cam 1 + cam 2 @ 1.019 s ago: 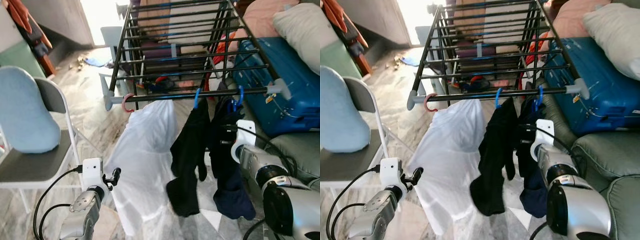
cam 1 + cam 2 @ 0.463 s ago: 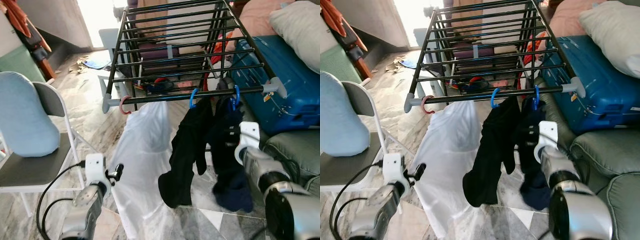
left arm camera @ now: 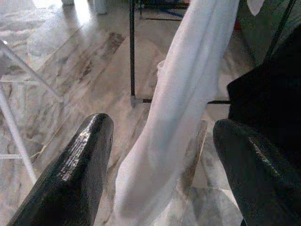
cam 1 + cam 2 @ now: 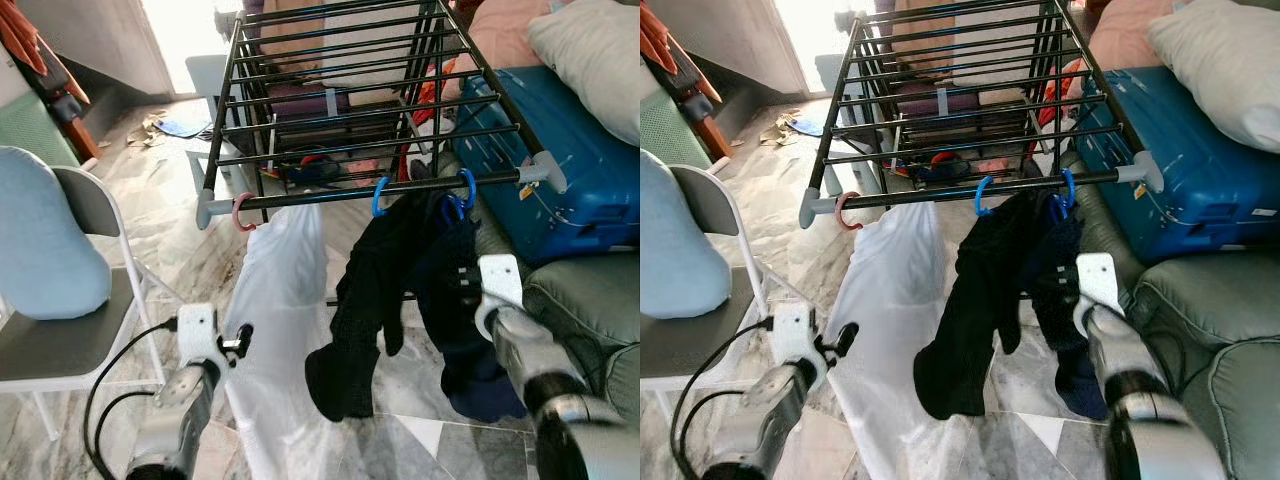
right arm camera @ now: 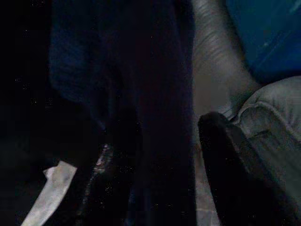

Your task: Hang hanger

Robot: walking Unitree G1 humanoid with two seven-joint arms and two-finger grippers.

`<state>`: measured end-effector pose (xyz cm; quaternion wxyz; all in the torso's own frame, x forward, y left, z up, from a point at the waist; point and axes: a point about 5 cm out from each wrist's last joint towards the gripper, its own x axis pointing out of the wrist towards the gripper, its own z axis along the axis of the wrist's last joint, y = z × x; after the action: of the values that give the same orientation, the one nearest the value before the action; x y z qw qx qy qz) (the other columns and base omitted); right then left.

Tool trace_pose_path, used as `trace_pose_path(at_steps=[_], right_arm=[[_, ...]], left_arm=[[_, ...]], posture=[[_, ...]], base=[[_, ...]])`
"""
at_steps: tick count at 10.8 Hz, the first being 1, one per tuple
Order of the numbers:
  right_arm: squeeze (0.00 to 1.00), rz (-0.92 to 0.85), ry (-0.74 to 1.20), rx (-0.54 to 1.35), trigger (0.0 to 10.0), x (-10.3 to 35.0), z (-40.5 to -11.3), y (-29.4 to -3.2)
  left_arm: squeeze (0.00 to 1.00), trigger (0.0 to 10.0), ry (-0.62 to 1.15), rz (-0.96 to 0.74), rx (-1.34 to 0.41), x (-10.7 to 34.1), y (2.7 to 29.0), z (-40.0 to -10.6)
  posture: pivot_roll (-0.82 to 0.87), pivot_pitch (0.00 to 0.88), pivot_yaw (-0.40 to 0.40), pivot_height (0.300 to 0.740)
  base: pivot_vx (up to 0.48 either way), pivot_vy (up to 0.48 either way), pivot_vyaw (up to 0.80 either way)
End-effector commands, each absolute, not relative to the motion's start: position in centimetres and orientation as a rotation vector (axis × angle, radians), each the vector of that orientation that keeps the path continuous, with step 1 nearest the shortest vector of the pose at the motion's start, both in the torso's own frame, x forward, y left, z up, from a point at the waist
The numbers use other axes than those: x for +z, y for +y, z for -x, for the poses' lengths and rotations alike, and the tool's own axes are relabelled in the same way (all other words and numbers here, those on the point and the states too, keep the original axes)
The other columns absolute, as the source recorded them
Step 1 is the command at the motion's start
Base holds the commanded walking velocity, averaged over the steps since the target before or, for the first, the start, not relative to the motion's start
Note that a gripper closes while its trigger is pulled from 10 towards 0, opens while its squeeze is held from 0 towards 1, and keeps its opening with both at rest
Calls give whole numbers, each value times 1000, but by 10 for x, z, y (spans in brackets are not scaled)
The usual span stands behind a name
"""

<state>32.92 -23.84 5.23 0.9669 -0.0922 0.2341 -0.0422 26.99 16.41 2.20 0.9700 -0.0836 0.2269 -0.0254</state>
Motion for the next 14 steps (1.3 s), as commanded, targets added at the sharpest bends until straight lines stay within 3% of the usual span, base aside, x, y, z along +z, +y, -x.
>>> trace_pose_path(at_steps=[1,10,13,14], right_arm=[[1000,204,423,-69,10000,59,-332,-236],[1000,242,213,3,10000,82,-284,-249],[1000,233,172,17,10000,90,-281,-249],[184,225,167,56,10000,92,-279,-243]], left_arm=[[0,10000,450,163,-36,23,169,-271],[0,10000,339,136,-69,35,157,-268],[0,10000,332,125,-58,35,157,-267],[0,10000,327,120,-54,36,156,-267]], posture=[[-171,0,126,740],[-247,0,119,740],[-252,0,113,740],[-253,0,109,740]], base=[[0,0,0],[0,0,0],[0,0,0],[0,0,0]])
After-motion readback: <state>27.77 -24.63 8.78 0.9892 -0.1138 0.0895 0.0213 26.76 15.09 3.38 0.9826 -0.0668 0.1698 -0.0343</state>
